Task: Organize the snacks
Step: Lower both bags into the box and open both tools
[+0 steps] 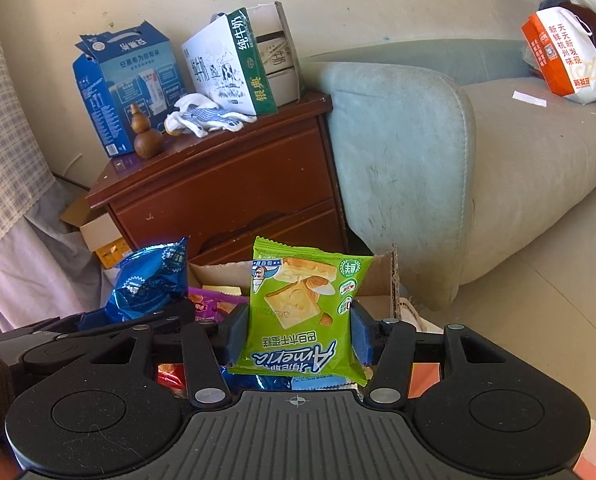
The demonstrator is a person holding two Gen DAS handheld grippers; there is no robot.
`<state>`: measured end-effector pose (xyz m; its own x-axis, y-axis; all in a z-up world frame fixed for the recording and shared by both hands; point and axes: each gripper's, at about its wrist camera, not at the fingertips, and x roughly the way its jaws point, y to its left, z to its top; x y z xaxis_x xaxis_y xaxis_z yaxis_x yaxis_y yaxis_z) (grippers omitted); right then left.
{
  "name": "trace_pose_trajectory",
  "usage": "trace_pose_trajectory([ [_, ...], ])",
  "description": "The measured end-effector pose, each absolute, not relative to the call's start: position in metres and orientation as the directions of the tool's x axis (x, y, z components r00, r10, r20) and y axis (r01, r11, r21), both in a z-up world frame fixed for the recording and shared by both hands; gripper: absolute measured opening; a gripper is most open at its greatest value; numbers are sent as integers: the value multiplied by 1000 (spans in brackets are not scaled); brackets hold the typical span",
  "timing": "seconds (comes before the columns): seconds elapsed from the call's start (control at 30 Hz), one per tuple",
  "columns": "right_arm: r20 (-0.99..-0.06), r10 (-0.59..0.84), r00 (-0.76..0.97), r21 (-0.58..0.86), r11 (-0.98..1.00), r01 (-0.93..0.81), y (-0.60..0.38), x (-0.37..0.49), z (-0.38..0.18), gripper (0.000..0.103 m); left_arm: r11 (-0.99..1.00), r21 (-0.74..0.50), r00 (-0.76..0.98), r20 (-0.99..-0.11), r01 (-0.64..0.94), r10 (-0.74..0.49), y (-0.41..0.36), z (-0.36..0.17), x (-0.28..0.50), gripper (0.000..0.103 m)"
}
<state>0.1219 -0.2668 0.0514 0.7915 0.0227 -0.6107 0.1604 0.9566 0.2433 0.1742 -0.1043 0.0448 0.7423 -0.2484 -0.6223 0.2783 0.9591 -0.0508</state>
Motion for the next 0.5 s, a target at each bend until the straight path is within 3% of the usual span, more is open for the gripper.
trace_pose_trajectory([
  [0.1,-624,29,781,278,942,187,-272,129,41,53,958,-58,738,-625,280,-254,-107,37,179,69],
  [0.23,-642,29,766,321,918,234,-283,132,33,58,960,-46,750,-614,276,-245,-108,40,175,86],
  [0.5,-615,20,788,323,918,230,-283,122,45,65,971,-22,772,-602,237,-202,-92,58,160,93],
])
